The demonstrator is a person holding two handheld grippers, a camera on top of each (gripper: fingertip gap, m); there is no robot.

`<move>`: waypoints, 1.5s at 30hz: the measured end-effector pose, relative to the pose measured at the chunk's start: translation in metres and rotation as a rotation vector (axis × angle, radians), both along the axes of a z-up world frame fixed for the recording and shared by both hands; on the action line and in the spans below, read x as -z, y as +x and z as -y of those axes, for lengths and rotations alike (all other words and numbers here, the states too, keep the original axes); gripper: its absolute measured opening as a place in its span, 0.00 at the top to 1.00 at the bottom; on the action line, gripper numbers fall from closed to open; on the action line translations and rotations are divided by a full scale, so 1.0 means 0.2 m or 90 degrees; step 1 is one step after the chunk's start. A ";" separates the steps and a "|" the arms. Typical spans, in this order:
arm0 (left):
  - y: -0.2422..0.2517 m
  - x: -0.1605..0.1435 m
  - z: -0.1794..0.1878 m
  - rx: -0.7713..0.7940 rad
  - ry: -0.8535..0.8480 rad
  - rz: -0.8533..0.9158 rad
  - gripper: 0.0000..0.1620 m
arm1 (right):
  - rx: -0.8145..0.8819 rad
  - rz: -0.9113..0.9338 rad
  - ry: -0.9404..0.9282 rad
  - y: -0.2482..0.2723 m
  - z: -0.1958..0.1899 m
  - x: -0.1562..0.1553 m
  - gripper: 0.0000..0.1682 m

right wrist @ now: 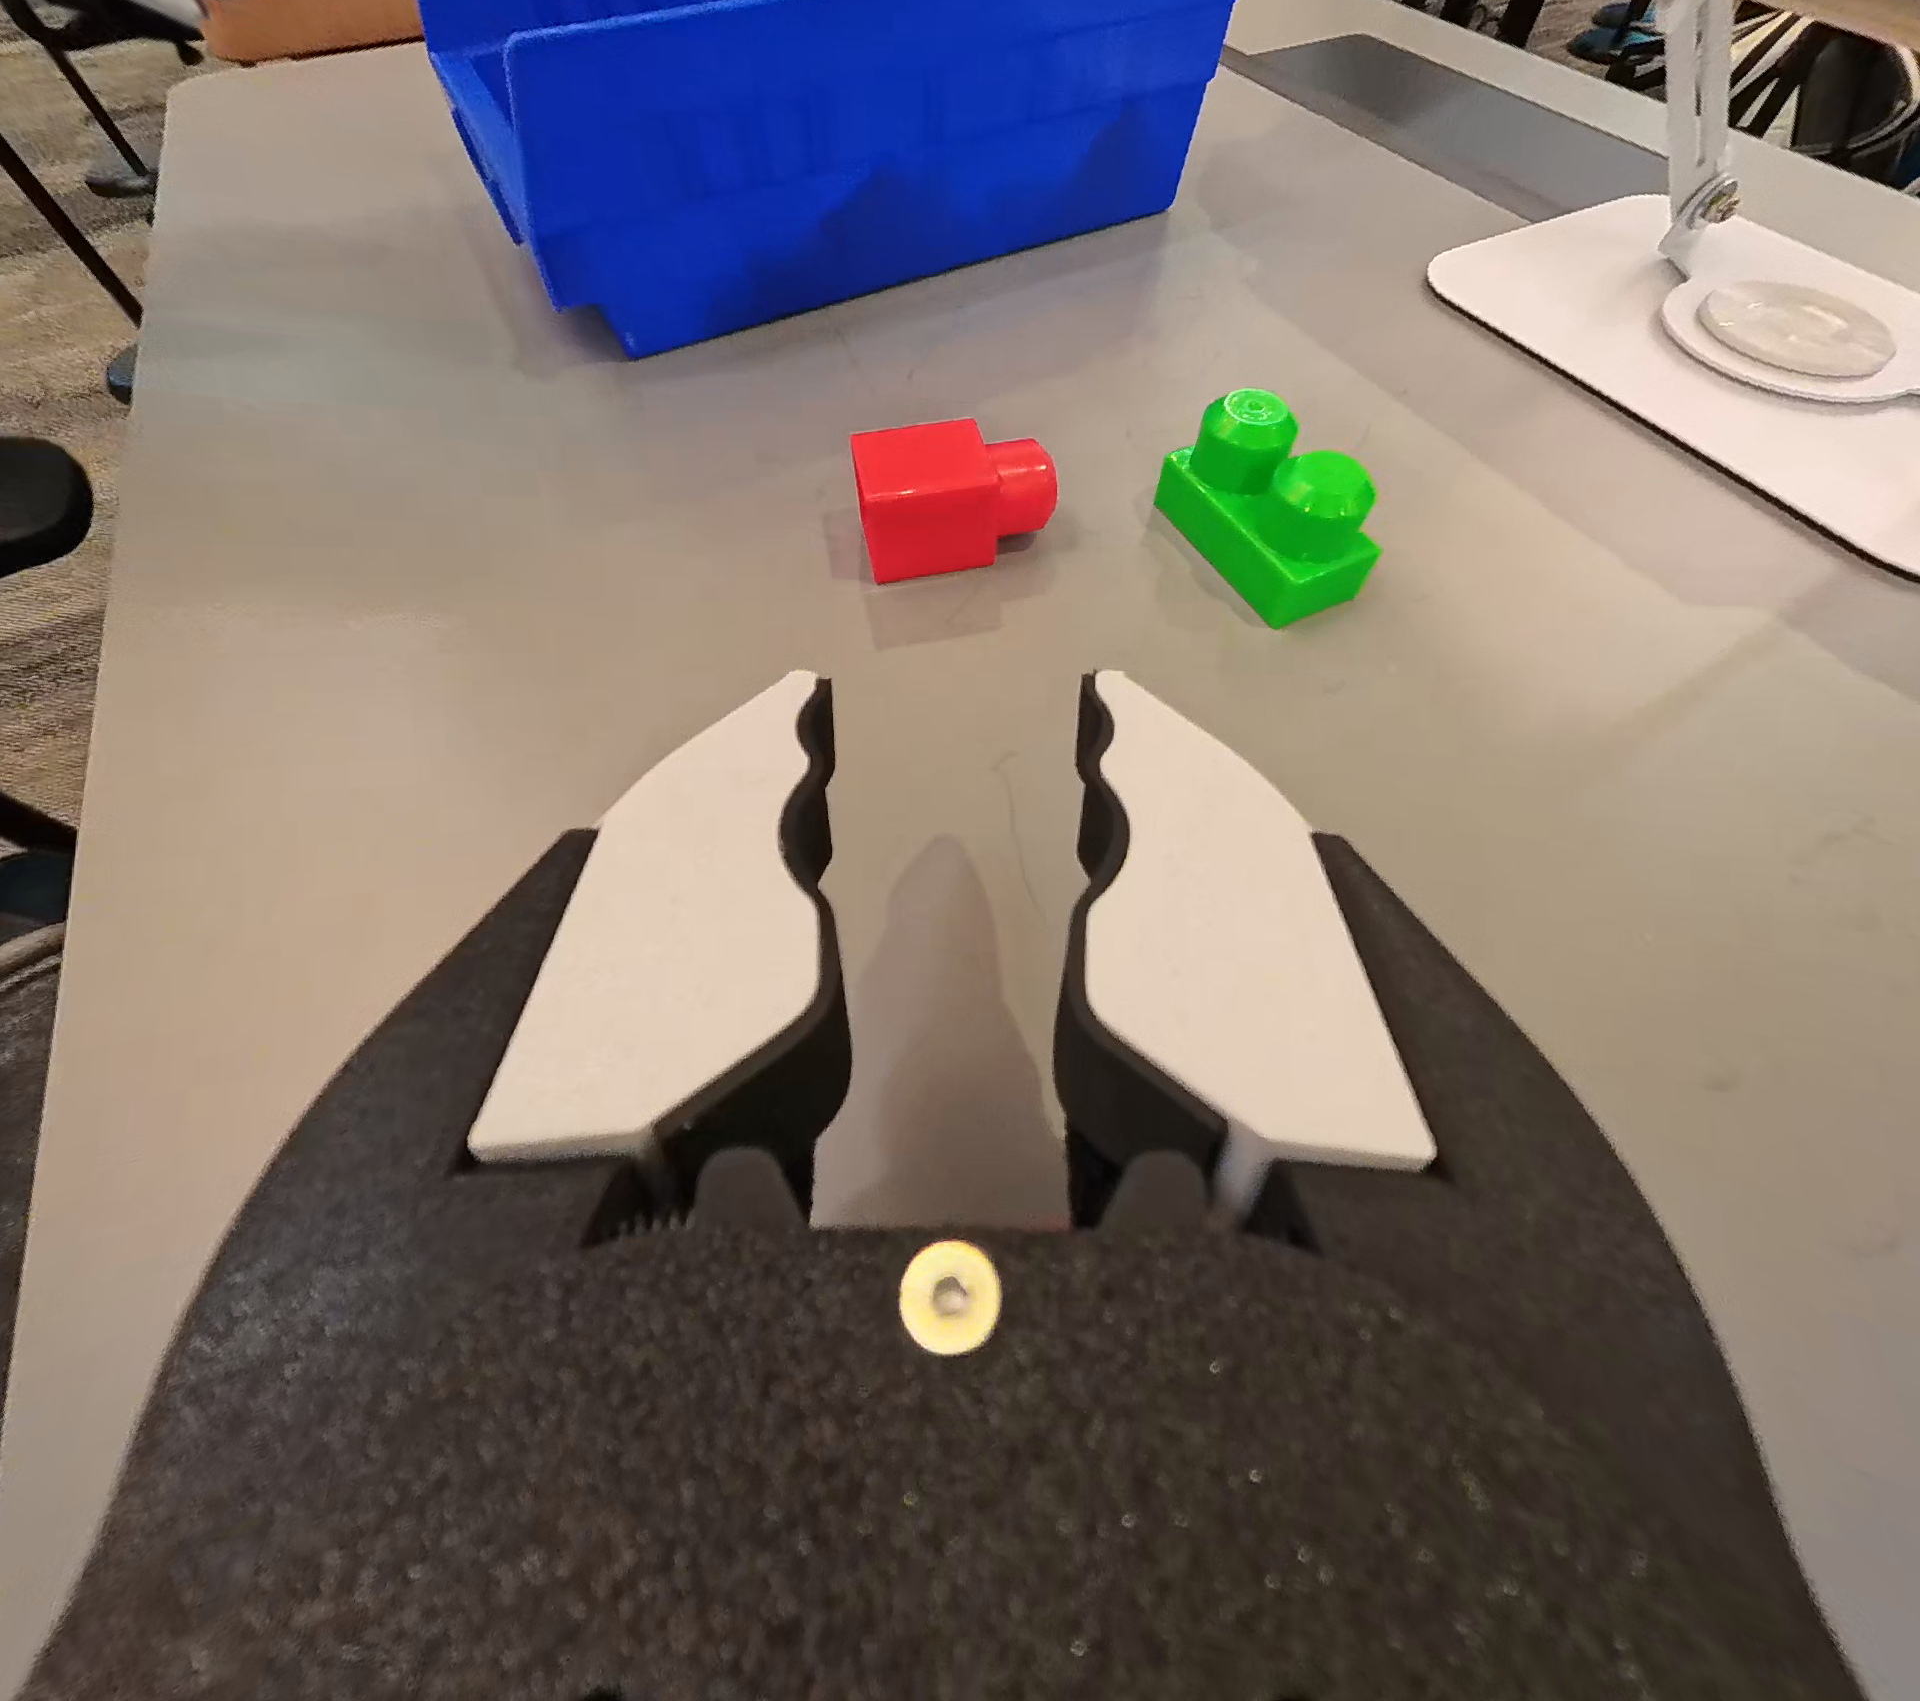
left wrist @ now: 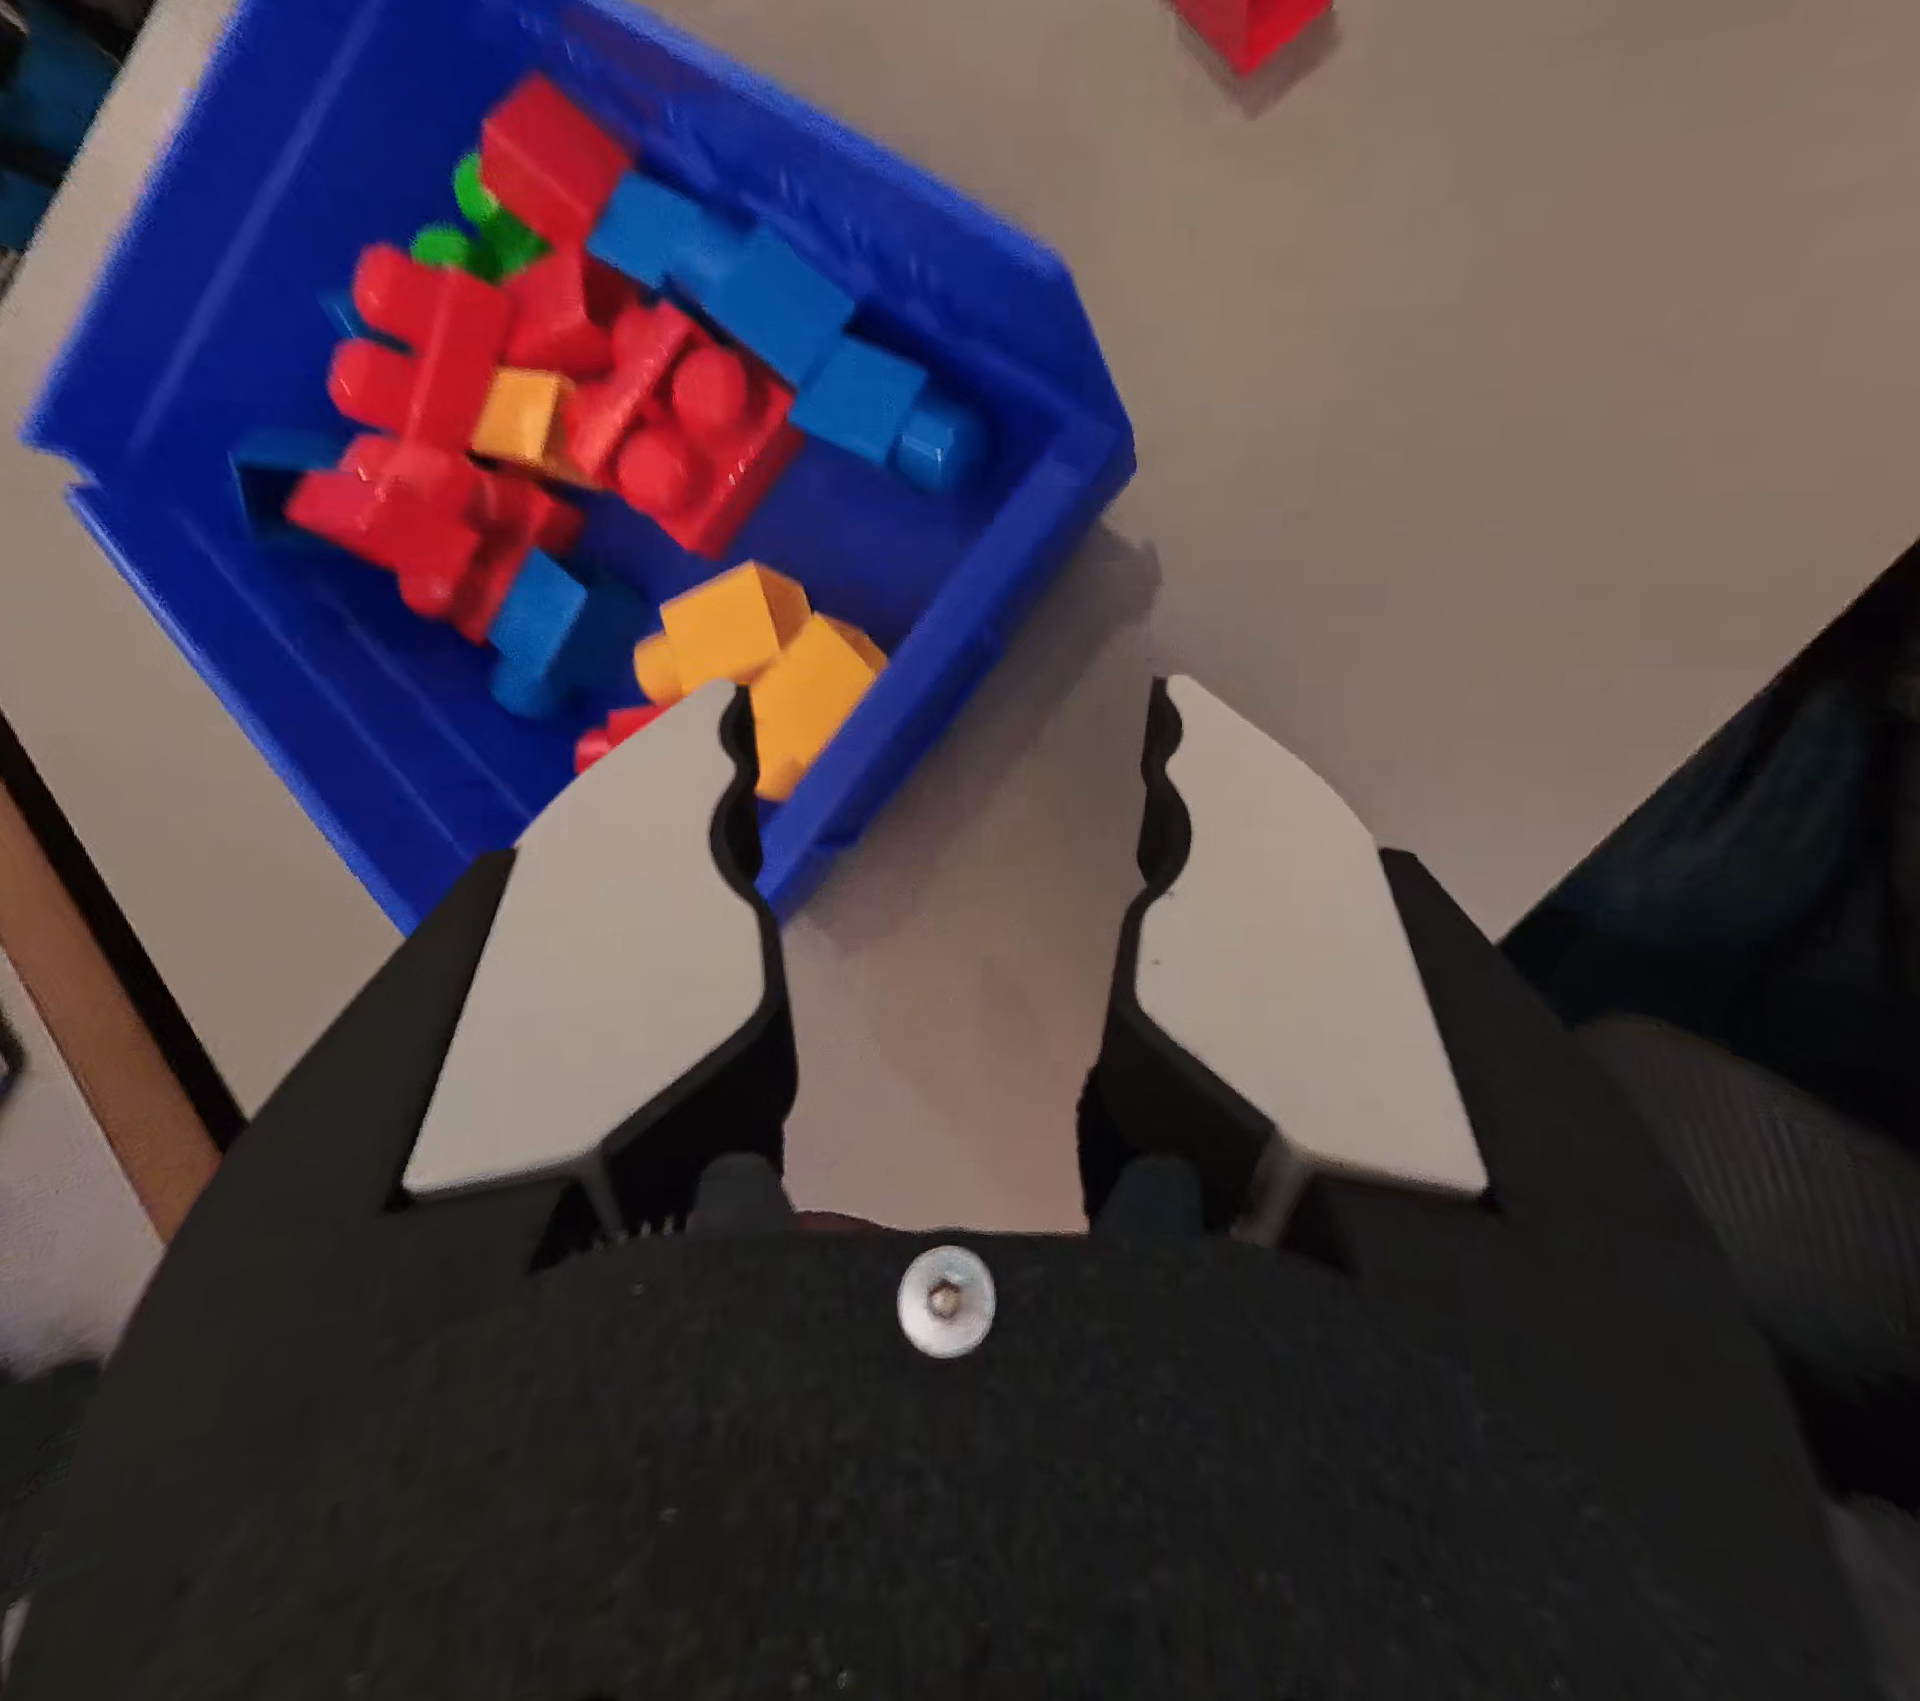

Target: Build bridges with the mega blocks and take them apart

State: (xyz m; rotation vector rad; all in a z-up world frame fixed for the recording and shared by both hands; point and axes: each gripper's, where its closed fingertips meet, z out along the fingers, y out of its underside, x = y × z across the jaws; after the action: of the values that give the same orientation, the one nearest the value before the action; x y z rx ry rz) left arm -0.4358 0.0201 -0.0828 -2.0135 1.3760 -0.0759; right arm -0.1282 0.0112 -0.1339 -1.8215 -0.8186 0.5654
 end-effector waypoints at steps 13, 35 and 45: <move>-0.10 0.25 -0.45 -0.181 -0.166 -0.055 0.57 | 0.004 -0.016 -0.013 0.01 -0.01 0.00 0.74; 0.28 -0.19 -0.34 0.046 -0.079 -0.040 0.61 | 0.004 -0.013 -0.011 0.02 0.00 0.00 0.74; 1.10 0.17 -0.17 0.402 -0.029 -0.310 0.61 | -0.061 -0.067 0.006 -0.02 0.09 -0.06 0.74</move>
State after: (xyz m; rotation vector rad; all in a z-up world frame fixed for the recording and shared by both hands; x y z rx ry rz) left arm -0.2152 0.0546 -0.1159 -1.6118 2.2992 0.1128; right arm -0.1332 -0.0066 -0.1209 -1.7356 -0.8385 0.7110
